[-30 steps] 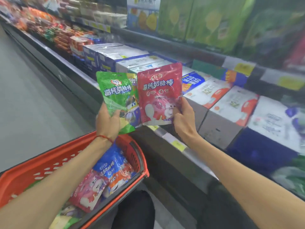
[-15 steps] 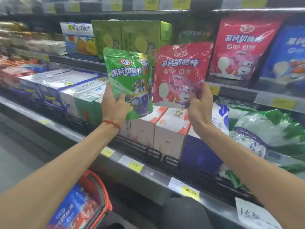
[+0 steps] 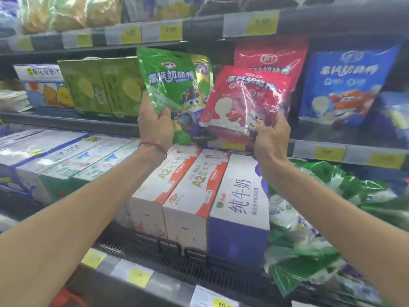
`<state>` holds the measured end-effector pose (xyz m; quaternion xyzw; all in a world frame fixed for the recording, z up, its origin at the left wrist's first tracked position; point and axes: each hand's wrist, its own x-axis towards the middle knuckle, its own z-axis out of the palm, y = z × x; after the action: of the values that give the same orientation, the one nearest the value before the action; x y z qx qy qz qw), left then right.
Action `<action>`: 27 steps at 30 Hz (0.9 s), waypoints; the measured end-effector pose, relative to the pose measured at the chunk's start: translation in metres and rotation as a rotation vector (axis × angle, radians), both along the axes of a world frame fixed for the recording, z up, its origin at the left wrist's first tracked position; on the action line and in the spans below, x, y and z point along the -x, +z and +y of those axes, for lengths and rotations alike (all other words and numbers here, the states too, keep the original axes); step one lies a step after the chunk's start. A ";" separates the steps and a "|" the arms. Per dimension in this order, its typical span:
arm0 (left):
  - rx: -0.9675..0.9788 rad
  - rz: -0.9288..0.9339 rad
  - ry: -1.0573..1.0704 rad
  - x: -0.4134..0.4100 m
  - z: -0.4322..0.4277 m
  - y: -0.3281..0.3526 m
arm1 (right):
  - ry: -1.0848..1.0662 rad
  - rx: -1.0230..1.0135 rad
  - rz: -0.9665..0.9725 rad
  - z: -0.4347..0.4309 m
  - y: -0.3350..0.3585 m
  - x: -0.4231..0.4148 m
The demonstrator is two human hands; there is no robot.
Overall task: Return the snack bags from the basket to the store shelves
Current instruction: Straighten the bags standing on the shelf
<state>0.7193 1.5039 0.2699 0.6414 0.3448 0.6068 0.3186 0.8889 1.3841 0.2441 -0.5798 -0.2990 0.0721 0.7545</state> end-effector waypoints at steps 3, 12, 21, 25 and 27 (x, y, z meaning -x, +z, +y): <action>0.005 -0.012 -0.002 -0.014 0.007 0.009 | -0.031 -0.006 -0.075 0.001 0.005 -0.010; 0.096 -0.040 0.027 -0.057 0.024 0.022 | -0.167 -0.007 -0.223 0.002 0.019 -0.049; 0.184 -0.059 0.012 -0.083 0.031 0.015 | -0.367 0.153 -0.131 0.011 0.027 -0.052; 0.152 0.034 -0.014 -0.087 0.020 0.009 | -0.330 0.275 -0.212 0.014 0.029 -0.048; 0.107 0.151 0.005 -0.089 0.017 0.005 | -0.268 0.342 -0.253 0.013 0.027 -0.053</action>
<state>0.8087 1.5213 0.2744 0.6667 0.4013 0.5381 0.3240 0.9420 1.3974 0.2714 -0.7378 -0.2950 -0.0520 0.6049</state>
